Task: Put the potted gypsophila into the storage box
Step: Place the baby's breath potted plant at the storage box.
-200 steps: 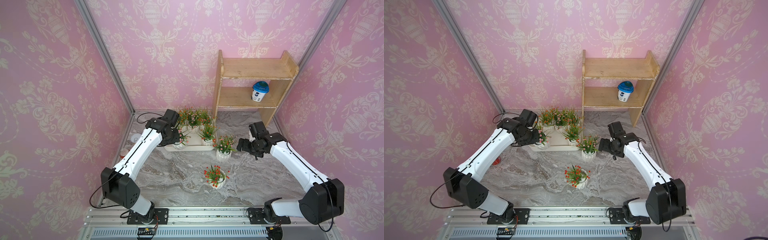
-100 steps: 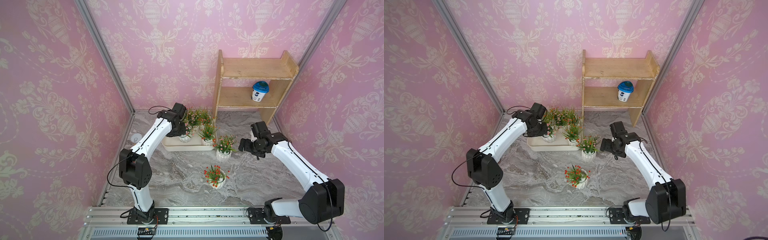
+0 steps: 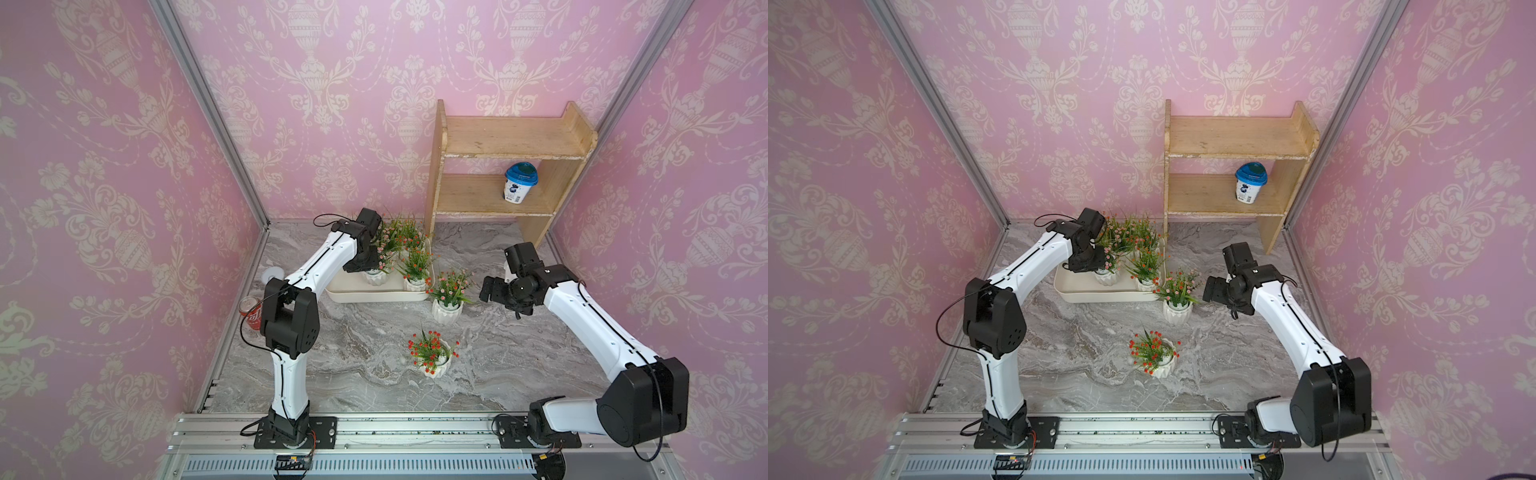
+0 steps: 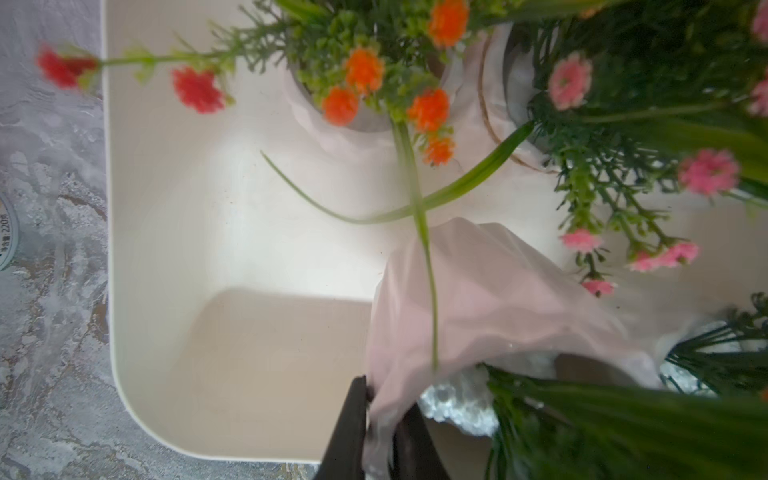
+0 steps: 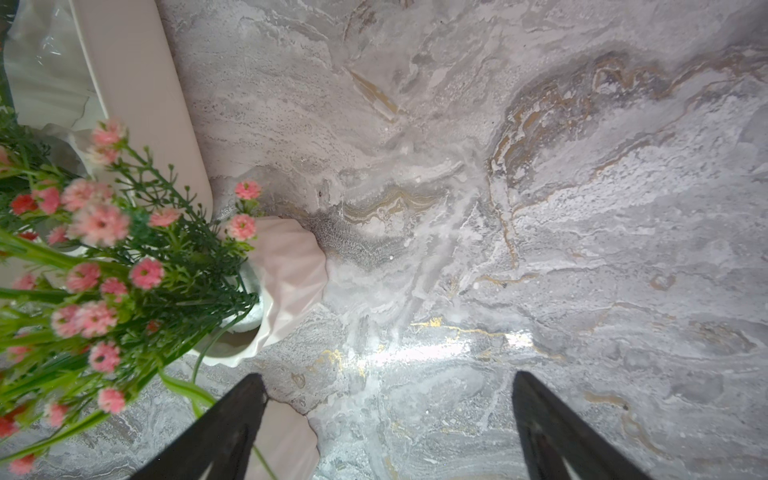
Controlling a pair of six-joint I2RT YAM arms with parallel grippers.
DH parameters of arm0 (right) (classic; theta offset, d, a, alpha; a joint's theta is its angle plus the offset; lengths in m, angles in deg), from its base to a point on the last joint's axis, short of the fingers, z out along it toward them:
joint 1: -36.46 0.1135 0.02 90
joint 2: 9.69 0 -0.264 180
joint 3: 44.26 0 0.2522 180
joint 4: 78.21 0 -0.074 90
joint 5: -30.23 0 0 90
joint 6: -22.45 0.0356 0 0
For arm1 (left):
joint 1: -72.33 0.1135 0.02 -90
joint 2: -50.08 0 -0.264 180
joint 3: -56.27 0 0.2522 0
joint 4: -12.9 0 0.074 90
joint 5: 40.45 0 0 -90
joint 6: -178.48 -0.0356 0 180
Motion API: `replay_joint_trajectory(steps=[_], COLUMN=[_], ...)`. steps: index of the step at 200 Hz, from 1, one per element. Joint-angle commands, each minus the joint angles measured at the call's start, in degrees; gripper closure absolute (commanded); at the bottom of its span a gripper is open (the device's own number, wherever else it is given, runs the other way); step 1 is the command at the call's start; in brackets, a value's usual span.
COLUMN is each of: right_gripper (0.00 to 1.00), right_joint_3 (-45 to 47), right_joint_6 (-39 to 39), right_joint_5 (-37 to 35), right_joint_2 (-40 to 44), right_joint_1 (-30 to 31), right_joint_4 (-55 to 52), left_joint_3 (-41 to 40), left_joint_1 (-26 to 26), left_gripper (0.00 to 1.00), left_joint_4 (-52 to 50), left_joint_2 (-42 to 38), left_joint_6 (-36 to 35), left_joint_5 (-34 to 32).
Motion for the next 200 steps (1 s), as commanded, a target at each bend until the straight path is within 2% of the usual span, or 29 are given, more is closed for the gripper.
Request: replay_joint_trajectory(steps=[1, 141, 200], right_gripper=[0.05, 0.05, 0.05], right_joint_3=[0.78, 2.92, 3.16], right_joint_6=[-1.49, -1.49, -1.66], right_joint_5=[1.03, 2.04, 2.12], right_joint_2=[-0.18, 1.49, 1.67], right_joint_1=[-0.51, -1.47, -1.82], right_joint_4=[-0.62, -0.18, -0.18], left_joint_3=[3.82, 6.90, 7.57], left_joint_1=[-2.02, -6.07, -6.42], left_gripper=[1.00, 0.99, 0.93], left_joint_4=[-0.92, -4.07, -4.47], left_joint_2=[1.61, 7.24, 9.14], left_joint_6=[-1.66, -4.24, -5.33], left_joint_5=[0.15, 0.30, 0.20])
